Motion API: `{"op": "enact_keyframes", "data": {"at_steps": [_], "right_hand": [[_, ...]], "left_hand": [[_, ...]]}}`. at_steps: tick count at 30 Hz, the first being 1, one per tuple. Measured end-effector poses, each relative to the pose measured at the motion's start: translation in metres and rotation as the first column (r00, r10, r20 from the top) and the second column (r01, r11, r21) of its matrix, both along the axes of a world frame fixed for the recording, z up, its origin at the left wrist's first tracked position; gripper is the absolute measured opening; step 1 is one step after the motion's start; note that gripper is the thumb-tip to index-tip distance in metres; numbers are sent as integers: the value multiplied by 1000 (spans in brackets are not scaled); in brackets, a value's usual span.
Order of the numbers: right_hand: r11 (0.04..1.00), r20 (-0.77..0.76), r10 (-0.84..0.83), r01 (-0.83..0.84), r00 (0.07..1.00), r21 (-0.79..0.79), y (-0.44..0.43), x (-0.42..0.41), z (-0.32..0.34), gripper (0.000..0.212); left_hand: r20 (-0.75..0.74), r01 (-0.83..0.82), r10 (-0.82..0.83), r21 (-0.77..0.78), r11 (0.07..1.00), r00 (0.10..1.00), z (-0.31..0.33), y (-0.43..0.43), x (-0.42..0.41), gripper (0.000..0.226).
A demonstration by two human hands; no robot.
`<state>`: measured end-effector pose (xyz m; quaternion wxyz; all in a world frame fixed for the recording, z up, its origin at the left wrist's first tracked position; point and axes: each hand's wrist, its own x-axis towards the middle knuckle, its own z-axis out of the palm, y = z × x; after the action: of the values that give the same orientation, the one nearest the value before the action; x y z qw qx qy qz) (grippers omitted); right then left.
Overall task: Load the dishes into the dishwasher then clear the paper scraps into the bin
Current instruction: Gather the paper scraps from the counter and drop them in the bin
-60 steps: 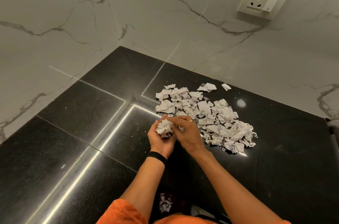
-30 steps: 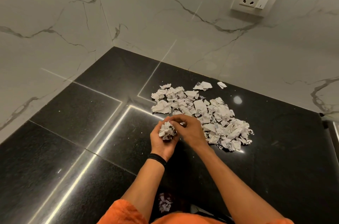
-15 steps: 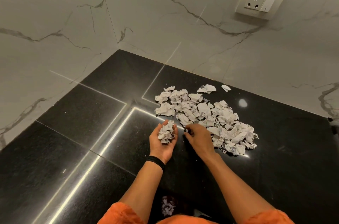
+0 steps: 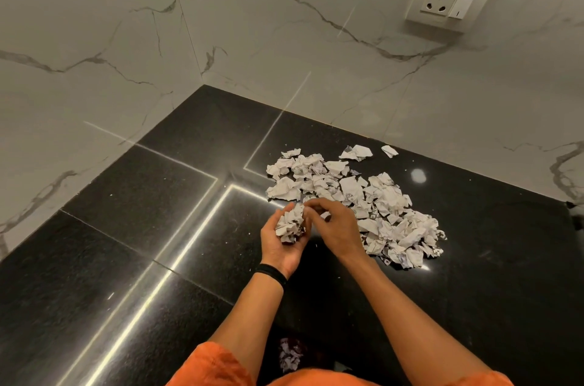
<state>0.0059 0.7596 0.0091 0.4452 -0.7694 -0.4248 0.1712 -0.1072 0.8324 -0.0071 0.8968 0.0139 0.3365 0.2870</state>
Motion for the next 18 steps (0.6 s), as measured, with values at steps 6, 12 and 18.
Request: {"op": "enact_keyframes", "data": {"at_steps": [6,12,18], "right_hand": [[974,225,5,47,974,-224,5,28,-17,29],[950,415,172,-39,893,-310,-6,20,-36,20],[981,220,-185,193,958,-19,-19,10,-12,14]], "left_hand": [[29,-41,41,-28,999,999,3,6,-1,47],[-16,-60,60,-15,998,998,-4,10,-5,55],[-83,-56,56,3,998,995,-8,10,-3,49]]}}
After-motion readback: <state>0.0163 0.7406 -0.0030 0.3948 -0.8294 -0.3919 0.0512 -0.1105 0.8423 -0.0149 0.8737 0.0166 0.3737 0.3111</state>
